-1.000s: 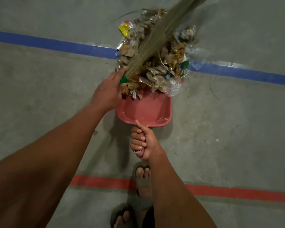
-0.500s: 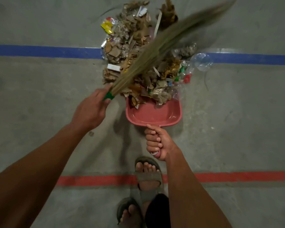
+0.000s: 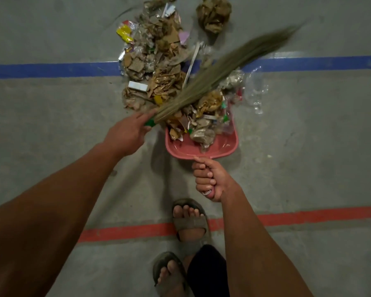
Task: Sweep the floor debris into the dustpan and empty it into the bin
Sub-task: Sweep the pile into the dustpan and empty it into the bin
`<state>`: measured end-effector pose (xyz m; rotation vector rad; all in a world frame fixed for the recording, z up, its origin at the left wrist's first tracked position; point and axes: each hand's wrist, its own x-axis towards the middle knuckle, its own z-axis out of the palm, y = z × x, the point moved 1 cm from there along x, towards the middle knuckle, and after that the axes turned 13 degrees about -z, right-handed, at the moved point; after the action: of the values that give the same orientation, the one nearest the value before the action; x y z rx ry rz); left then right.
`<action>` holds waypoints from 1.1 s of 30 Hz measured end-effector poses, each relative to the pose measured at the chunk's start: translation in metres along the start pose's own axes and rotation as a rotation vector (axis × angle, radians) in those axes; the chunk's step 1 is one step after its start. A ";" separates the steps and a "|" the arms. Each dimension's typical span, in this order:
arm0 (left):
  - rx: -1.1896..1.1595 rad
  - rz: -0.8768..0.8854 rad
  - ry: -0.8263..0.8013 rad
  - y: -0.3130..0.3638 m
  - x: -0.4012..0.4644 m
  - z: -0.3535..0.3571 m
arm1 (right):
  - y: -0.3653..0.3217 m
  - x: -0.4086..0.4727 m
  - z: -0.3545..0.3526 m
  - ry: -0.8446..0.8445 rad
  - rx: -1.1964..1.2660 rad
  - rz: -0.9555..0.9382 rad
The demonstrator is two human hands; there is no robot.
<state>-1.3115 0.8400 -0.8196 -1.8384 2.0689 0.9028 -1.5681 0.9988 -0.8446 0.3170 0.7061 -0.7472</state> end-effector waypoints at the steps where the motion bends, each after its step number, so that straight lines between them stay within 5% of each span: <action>1: 0.000 0.004 -0.011 -0.007 -0.010 0.001 | -0.001 -0.001 -0.001 -0.006 0.000 0.005; 13: -0.068 0.014 0.199 0.050 0.008 -0.017 | 0.008 -0.006 -0.004 0.017 -0.036 -0.003; 19: 0.104 0.061 0.021 0.108 0.062 -0.012 | 0.008 -0.016 -0.015 -0.053 0.072 0.019; 29: 0.102 0.037 -0.175 0.030 0.016 0.000 | -0.010 -0.041 -0.034 0.047 0.039 -0.037; 33: 0.096 0.056 -0.110 0.027 -0.003 0.007 | -0.009 -0.043 -0.032 0.074 0.001 -0.047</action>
<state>-1.3386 0.8467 -0.8153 -1.6523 2.0682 0.8810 -1.6118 1.0306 -0.8381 0.3313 0.7853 -0.7839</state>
